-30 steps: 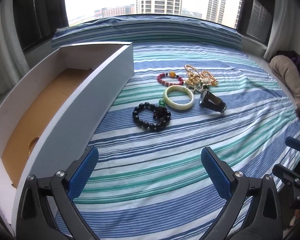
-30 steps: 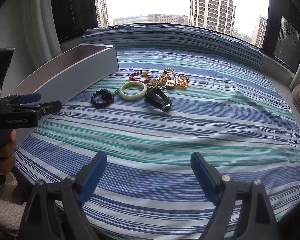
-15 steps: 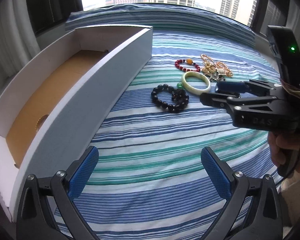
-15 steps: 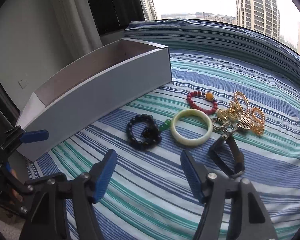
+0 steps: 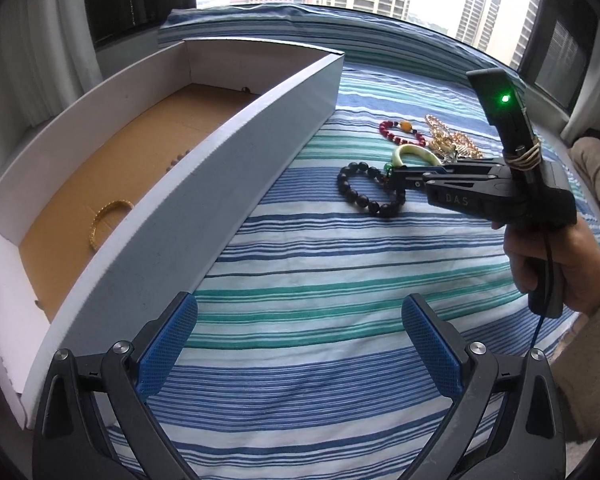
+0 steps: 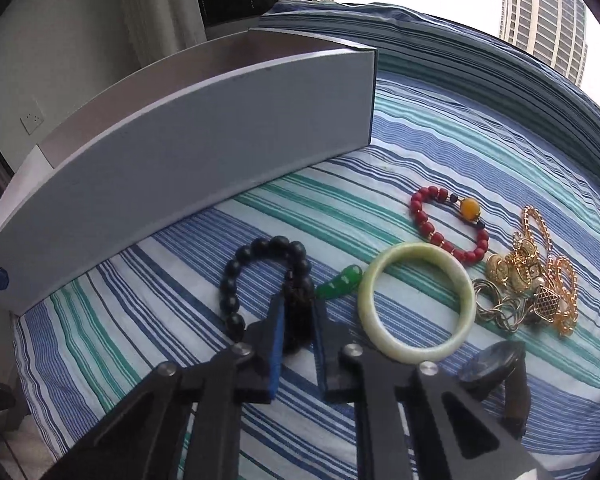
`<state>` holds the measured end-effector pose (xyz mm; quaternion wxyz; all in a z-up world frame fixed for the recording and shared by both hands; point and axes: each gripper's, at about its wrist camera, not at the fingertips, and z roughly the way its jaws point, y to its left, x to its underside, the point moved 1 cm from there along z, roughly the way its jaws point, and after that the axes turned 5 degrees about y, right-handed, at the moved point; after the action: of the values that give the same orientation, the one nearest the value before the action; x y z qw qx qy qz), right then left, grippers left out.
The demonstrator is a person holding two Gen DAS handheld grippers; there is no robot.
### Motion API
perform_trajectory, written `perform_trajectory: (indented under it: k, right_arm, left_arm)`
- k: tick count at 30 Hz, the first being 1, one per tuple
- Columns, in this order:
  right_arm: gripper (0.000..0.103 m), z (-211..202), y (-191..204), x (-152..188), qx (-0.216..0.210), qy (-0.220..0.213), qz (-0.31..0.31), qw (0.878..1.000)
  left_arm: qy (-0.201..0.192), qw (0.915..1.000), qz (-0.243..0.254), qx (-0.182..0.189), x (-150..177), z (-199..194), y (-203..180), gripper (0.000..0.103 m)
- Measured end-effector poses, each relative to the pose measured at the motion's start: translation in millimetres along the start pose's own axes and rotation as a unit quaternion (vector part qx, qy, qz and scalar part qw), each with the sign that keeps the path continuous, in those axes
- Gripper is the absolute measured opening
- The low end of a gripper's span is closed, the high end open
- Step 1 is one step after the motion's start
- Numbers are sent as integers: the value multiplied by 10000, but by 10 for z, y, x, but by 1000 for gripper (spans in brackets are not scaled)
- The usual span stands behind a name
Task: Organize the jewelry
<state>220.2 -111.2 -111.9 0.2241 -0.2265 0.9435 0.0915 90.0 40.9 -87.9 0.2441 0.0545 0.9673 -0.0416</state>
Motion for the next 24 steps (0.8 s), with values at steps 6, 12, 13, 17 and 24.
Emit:
perform_trajectory:
  k: [6, 12, 13, 17, 24]
  right_arm:
    - [13, -603, -121, 70, -725, -423, 614, 9946]
    - [13, -1095, -231, 296, -1115, -514, 1047, 9869]
    - [13, -1131, -261, 360, -1072, -464, 1107, 9870]
    - [14, -1147, -386, 678, -362, -218, 1102, 9930]
    - [42, -1169, -649, 1253, 473, 56, 1575, 9864]
  left_arm:
    - [140, 9999, 1, -7, 16, 90, 0, 102]
    - [223, 9996, 178, 46, -34, 180, -119, 102]
    - [232, 9995, 215, 57, -42, 192, -145, 102]
    - [309, 9986, 414, 139, -112, 285, -284, 102]
    - [535, 9953, 634, 497, -376, 539, -585, 102]
